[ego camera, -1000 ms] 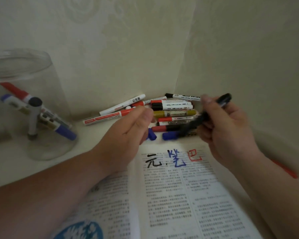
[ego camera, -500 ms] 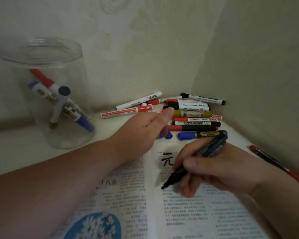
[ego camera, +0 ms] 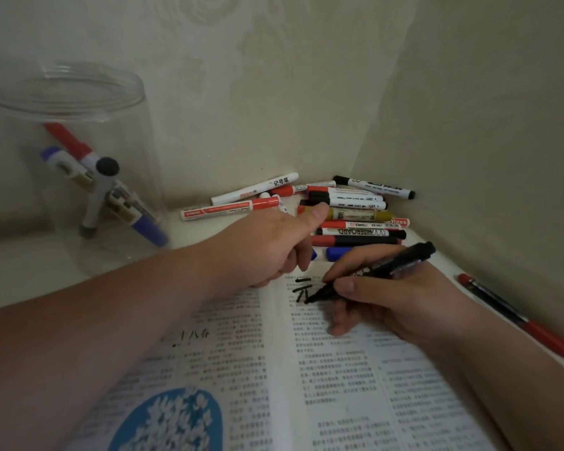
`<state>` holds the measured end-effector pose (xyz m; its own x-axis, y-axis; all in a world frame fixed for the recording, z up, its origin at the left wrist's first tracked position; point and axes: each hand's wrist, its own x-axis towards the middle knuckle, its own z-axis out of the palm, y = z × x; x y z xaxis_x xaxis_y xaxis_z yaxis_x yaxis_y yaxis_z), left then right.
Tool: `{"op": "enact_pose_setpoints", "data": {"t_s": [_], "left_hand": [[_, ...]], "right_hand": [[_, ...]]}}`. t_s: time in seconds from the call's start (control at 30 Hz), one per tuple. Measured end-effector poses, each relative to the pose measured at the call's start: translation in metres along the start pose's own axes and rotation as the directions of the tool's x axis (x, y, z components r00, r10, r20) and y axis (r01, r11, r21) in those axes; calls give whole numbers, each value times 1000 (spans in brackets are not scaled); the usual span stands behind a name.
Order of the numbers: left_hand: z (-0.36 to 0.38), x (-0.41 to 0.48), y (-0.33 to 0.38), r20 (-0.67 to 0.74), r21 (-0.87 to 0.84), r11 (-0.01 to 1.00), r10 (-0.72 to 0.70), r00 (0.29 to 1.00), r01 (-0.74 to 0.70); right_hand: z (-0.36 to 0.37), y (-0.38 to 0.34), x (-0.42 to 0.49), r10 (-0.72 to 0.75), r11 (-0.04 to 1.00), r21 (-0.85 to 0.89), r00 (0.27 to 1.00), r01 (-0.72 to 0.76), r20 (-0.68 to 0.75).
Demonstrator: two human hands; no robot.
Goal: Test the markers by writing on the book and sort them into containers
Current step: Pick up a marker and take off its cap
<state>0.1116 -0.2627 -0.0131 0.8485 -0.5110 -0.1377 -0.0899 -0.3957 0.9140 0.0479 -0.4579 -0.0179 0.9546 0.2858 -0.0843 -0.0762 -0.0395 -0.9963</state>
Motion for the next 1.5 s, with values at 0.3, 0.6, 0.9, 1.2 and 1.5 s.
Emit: {"op": "enact_pose_setpoints", "data": {"t_s": [0.3,0.6,0.9,1.2,1.5], "left_hand": [[-1,2,-2,-33,-7,1000,29,999,-30],[0,2,-3,-14,73,995,67,998,-65],[1,2,-1,-9,31,998,48,999,-48],[2,2,-3,-9,44,998,54,999,-53],[2,4,-5,-4,52,996,67,998,-67]], "right_hand": [[12,0,2,-44,932,-363,995,7,-93],[13,0,0,-54,917,-398,996,23,-67],[8,-2,-4,-38,914,-402,998,51,40],[11,-4,-6,-48,898,-434,997,70,61],[10,-5,-3,-79,885,-464,996,47,-50]]}}
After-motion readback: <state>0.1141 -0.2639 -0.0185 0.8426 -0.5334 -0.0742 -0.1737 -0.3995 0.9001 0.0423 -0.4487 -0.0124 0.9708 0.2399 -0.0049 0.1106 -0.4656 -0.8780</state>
